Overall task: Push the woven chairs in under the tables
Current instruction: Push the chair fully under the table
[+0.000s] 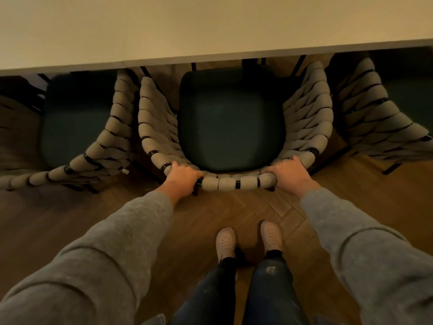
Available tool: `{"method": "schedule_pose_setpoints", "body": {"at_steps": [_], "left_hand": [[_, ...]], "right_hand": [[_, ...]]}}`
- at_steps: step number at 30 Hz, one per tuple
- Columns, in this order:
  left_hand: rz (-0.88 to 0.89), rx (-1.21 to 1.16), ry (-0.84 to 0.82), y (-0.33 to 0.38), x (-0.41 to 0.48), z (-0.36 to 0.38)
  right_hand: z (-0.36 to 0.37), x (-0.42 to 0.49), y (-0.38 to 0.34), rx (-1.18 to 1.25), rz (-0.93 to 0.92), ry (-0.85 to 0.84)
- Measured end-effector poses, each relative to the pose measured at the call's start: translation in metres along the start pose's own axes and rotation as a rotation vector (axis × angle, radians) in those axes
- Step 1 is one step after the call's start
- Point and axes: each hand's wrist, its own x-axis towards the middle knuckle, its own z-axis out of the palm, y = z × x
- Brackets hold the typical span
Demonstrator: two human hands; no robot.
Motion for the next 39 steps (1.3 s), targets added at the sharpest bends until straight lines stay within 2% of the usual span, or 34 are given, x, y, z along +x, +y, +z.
{"method": "schedule_pose_setpoints", "body": {"at_steps": [10,17,30,35,39], "left_hand": [[-0.02,0.007,-0.03,-0.014,0.022,-0.018],[-0.011,-0.01,-0.051,0.002,0.024,-0.02],[-0.005,-0.014,-0.024,0.009,0.048,-0.034],[-0.013,-0.009,-0.04,0.01,0.046,-0.038],[-0.028,0.019,0.023,0.012,0.044,-0.034]], "right_hand": [[-0.015,0.027,0.004,0.011,0.01,-0.015],[0.002,0.019,0.014,0.063,0.056,-0.023],[-0.013,0.032,0.037,-0.013,0.051,-0.061],[-0.019,0.038,0.036,0.009,0.07,-0.163],[-0.029,0.042,0.037,-0.001,0.037,-0.303]]}}
